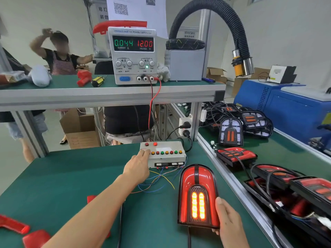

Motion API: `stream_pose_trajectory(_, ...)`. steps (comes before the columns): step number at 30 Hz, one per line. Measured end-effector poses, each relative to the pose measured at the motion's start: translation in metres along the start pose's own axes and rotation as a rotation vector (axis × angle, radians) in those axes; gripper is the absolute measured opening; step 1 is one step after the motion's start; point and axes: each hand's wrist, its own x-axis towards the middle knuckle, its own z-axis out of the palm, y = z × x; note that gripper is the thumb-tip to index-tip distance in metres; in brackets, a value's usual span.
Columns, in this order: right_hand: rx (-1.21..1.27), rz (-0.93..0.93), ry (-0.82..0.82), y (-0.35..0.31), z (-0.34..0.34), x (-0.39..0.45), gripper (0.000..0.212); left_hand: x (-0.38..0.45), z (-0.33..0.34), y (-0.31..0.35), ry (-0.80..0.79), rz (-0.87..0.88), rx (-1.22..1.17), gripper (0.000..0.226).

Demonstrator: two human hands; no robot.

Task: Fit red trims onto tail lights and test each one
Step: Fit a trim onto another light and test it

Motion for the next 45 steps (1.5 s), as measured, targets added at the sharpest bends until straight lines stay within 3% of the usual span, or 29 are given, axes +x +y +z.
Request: stream_pose_trajectory(45, -0.026, -0.015, 0.013, 0.000, -0.001, 0.000, 0.038, 0.013, -0.005, 0.015, -0.107, -0.074, 0.082, 0.071)
